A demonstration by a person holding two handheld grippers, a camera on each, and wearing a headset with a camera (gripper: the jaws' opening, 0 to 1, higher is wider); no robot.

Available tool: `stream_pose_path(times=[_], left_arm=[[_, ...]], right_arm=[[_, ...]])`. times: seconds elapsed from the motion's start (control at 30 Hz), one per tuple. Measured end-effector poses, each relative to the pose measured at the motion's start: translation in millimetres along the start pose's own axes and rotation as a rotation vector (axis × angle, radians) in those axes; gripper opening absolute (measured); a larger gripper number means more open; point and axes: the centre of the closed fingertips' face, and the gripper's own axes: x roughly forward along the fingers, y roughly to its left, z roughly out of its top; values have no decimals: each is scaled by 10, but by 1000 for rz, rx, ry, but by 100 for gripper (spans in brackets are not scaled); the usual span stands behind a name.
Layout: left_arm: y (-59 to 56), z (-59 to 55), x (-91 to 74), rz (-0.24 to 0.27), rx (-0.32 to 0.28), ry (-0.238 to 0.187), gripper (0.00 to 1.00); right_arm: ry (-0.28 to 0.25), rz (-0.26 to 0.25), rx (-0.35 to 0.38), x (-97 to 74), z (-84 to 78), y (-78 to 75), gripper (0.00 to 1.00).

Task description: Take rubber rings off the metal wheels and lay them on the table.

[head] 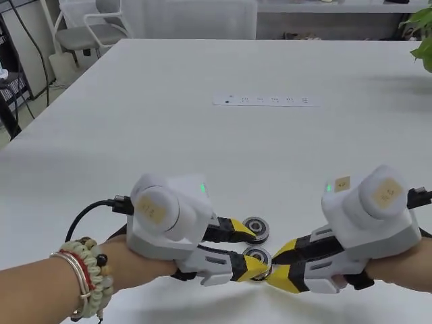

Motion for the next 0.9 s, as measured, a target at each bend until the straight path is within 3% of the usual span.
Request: stream_pose_path(times=[0.37, 0.5, 0.63, 0.9], left_arm=[[-38, -93, 27, -13, 5, 33, 17], [0, -98, 15, -3, 1, 29, 13], [8, -100, 10, 3, 45, 31, 12], [-20, -98, 19, -4, 54, 32, 8]], right_arm=[[-7, -7, 0, 13, 15, -16, 17], [-9, -9, -1, 12, 20, -21, 17], [-14, -14, -2, 13, 29, -31, 17], [-12, -17, -14, 34, 19, -35, 17]])
